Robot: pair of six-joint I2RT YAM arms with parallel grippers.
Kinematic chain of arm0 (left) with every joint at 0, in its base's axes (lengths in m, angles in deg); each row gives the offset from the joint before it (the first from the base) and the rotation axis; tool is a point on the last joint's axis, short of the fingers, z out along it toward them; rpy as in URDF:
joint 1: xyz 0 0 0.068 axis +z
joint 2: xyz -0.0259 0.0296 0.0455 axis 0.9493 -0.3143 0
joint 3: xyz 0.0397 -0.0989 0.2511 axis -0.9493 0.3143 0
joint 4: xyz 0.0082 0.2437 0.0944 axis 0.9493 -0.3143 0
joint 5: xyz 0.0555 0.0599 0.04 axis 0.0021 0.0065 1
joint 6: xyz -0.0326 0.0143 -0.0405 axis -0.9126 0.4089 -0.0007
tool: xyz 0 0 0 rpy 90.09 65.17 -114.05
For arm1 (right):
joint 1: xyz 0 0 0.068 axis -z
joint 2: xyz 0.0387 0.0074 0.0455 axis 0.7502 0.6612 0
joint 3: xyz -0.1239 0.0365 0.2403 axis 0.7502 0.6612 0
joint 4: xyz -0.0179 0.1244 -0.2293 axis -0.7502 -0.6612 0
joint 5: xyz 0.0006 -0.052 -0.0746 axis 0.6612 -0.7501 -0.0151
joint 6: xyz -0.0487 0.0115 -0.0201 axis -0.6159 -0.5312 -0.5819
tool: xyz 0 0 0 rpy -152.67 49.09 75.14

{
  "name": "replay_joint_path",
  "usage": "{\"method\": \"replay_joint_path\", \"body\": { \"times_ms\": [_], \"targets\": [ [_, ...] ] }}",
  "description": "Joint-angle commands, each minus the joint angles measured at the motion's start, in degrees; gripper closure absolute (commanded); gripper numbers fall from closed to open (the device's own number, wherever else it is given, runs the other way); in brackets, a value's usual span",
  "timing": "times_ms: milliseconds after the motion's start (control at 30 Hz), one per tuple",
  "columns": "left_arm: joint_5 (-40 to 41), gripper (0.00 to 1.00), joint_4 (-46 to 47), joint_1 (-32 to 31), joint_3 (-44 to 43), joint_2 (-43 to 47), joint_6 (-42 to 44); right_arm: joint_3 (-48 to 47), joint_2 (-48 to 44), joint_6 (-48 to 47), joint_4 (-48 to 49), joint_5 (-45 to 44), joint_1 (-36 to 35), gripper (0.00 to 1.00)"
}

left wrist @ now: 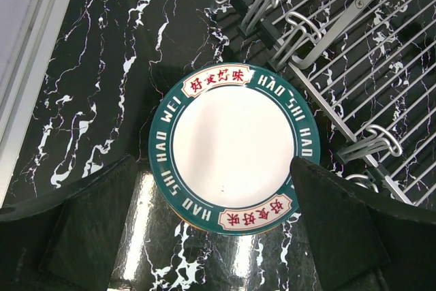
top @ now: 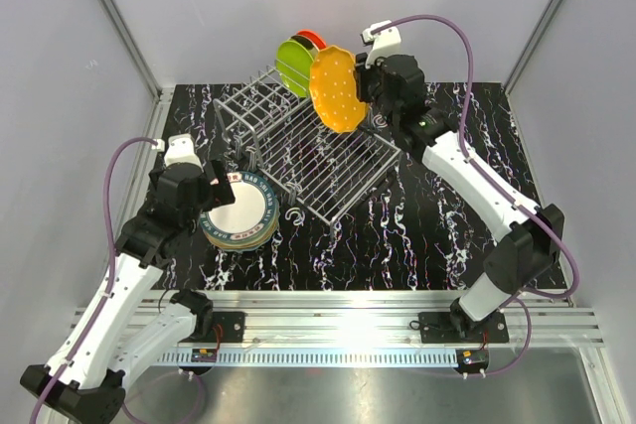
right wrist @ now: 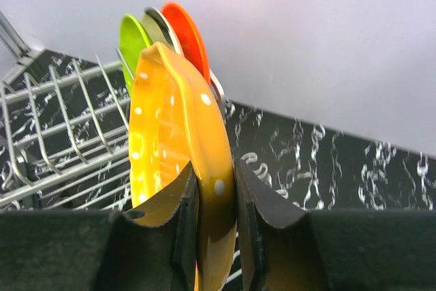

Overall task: Load the plates into the dish rack
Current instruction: Insert the plate into the dish rack

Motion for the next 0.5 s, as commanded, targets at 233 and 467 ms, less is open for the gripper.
{"method": "replay_joint_path", "body": {
  "times_ms": [233,467],
  "targets": [
    [1.93,0.01,2.49,-0.57,-0.25,-0.35,0.31,-1.02,-0.80,-7.01,22.19,4.63,0.04,1.00],
    [2.02,0.01,2.58,-0.57,-0.16,-0.53,0.31,-4.18,2.63,-10.09,22.98,4.46,0.04,1.00]
  ]
}}
